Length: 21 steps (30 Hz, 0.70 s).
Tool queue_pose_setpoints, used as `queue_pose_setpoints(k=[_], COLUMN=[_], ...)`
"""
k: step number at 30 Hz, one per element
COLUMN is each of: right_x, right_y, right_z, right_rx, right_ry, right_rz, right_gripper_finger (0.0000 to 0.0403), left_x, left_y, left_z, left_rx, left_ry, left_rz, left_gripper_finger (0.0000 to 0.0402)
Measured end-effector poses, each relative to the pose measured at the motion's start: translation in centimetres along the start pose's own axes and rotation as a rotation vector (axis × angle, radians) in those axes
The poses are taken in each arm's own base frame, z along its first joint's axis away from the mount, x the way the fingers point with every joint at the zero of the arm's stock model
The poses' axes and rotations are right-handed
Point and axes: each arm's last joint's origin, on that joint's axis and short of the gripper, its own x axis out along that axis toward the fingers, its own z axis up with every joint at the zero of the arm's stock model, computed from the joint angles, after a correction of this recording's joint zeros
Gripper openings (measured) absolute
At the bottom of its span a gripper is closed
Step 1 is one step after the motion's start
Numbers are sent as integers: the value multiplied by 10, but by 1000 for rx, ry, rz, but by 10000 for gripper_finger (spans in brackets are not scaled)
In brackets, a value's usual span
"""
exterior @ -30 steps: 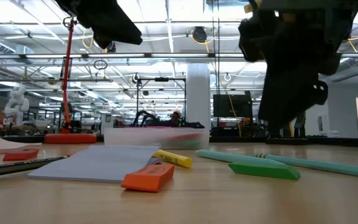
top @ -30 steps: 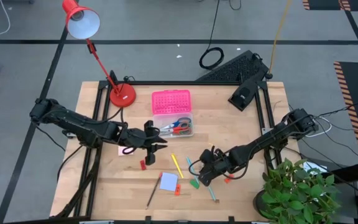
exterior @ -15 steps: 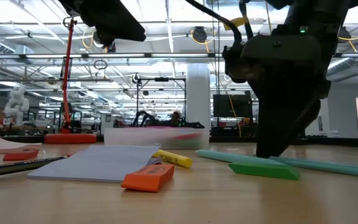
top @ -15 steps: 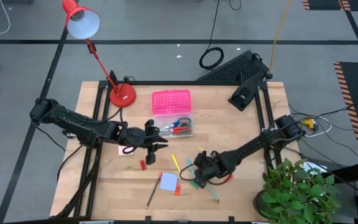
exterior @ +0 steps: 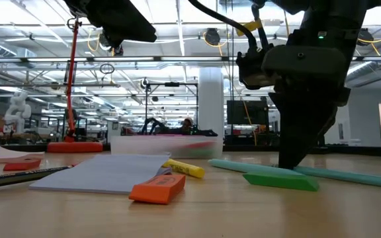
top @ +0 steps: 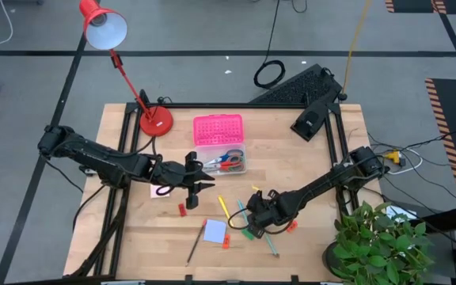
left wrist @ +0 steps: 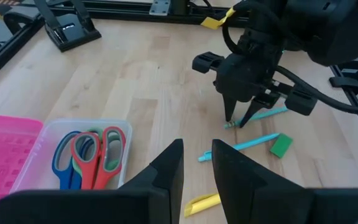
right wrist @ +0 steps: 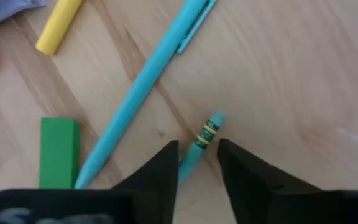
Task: Pack school essentials
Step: Put the light blue pencil into the pink supply box
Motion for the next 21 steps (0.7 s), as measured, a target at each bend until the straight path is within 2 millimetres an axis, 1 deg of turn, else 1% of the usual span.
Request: queue_pose_setpoints(k=[5,9,12,17,21], right_x=[0,1,1,-1,-8], right_y=[-1,-2,-2,-2,-1], right_z=[0,1,1,2,4], right_rx=[-39,-77,-93,-117,-146], right_ry=[7,10,10,-8,-34], right_rz=[-3,-2,-1,-4,35], right_gripper_finger=[38,10,9,20,19], left_x=[0,0,0,0,0], left_y=[0,0,0,0,0], left_z=[0,0,0,0,0], left_rx=[0,-1,-1,-1,-1], left_ry=[0,0,0,0,0], left_rz=[0,0,0,0,0], left_gripper_finger=[86,86,86,86,86])
